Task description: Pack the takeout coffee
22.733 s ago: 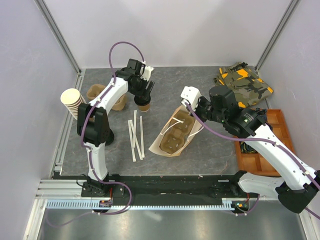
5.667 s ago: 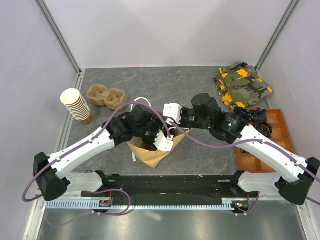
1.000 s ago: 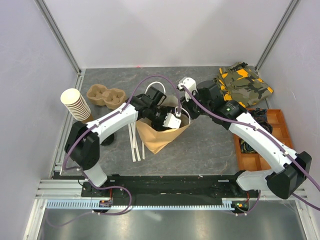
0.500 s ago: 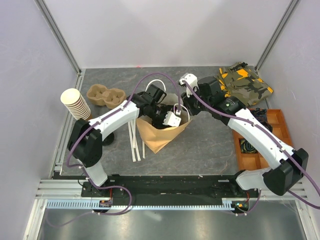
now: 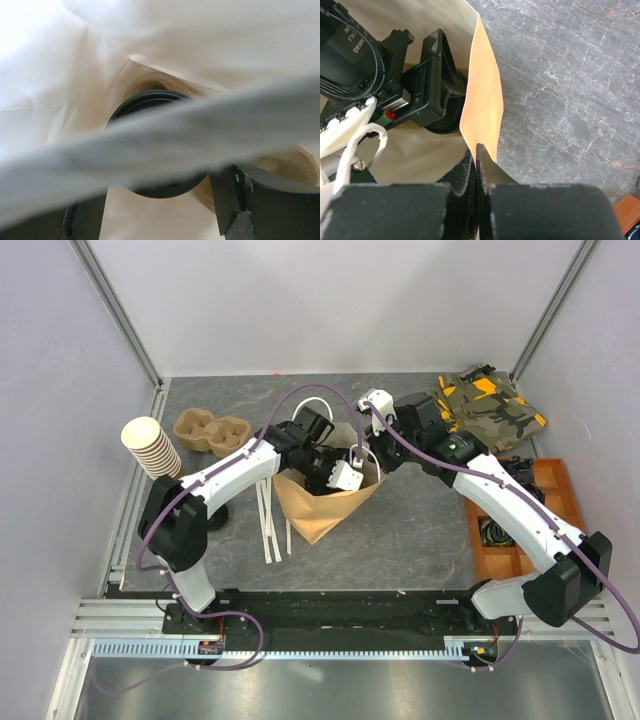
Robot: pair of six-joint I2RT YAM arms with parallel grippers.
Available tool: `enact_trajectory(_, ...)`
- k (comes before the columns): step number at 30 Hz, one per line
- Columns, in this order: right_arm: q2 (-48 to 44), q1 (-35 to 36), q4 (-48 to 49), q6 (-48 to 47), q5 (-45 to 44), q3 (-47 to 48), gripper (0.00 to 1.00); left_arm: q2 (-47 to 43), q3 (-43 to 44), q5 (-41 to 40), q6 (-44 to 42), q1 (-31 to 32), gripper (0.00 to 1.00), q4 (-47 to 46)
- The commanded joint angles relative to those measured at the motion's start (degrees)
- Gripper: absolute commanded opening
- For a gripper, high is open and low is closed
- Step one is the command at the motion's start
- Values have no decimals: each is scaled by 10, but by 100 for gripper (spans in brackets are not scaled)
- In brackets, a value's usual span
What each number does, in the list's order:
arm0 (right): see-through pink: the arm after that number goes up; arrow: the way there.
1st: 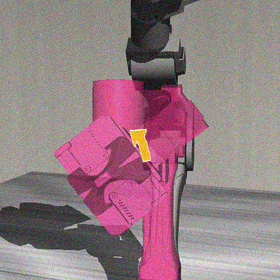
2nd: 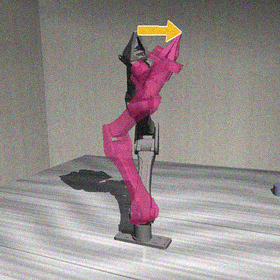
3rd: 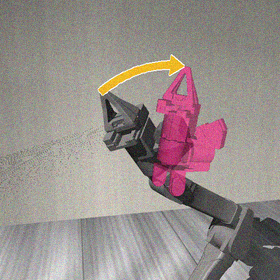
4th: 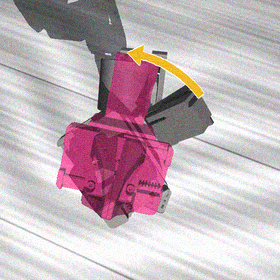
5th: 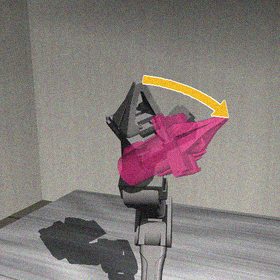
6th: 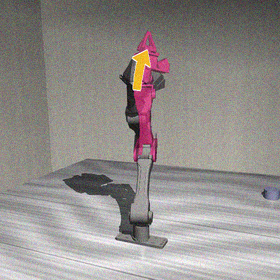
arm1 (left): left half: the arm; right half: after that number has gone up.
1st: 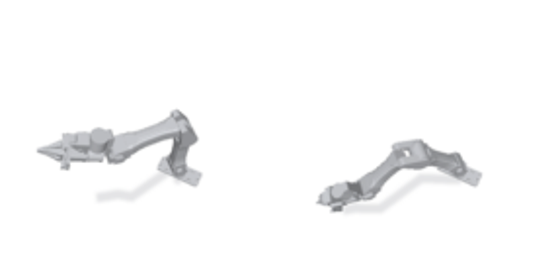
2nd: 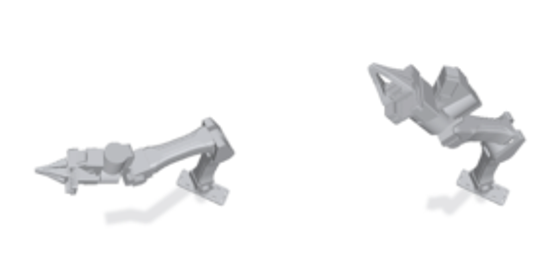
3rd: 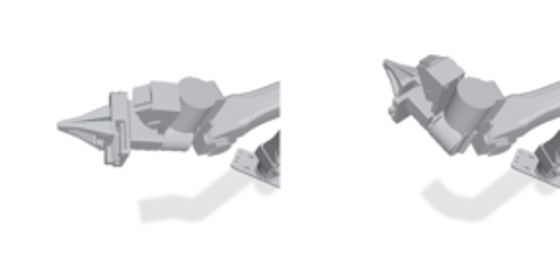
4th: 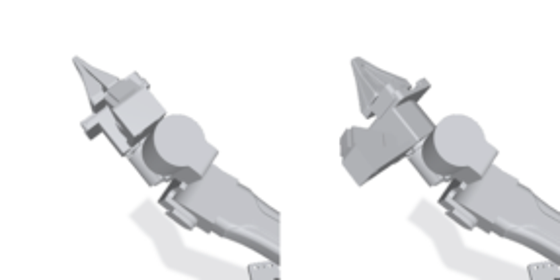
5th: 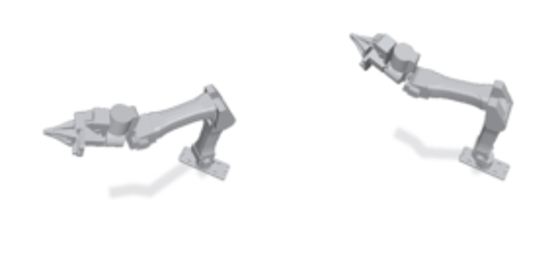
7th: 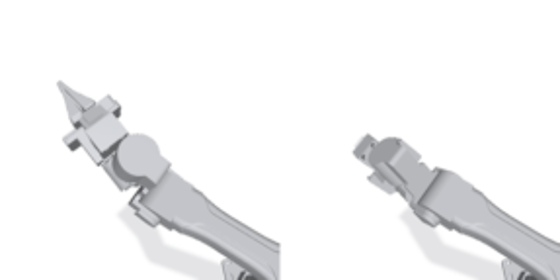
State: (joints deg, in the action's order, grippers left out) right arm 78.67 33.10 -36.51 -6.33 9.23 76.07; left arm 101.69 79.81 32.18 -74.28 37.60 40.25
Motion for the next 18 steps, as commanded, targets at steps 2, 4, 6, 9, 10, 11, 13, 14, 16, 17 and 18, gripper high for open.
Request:
enact_trajectory(2, 3, 0, -3, -1, 15, 14, 0, 70, -38, -86, -24, -11, 50, 55)
enact_trajectory(4, 2, -1, -3, -3, 19, 14, 0, 58, -29, -82, -18, -11, 54, 55)
enact_trajectory(6, 1, -1, -1, -4, 19, 13, 0, 49, -20, -80, -13, -11, 57, 57)
enact_trajectory(9, 0, -1, -1, -4, 20, 12, 0, 33, -14, -80, -4, -11, 60, 59)
enact_trajectory(10, 0, -1, -1, -5, 19, 11, 0, 29, -12, -80, -3, -11, 62, 59)
enact_trajectory(11, 0, -1, -1, -5, 19, 10, 0, 22, -11, -81, -2, -11, 63, 59)
enact_trajectory(13, 0, -1, 0, -5, 18, 10, 0, 13, -9, -80, -1, -11, 64, 58)
enact_trajectory(14, 2, -1, 1, -5, 18, 11, 0, 10, -9, -78, -2, -11, 65, 59)
enact_trajectory(16, 3, -1, 2, -6, 17, 10, 0, 1, -8, -78, -2, -10, 76, 59)
enact_trajectory(17, 3, -1, 3, -6, 16, 11, 0, -1, -8, -77, -2, -10, 76, 59)
enact_trajectory(18, 3, -1, 3, -6, 17, 10, 0, -5, -4, -75, -1, -10, 77, 59)
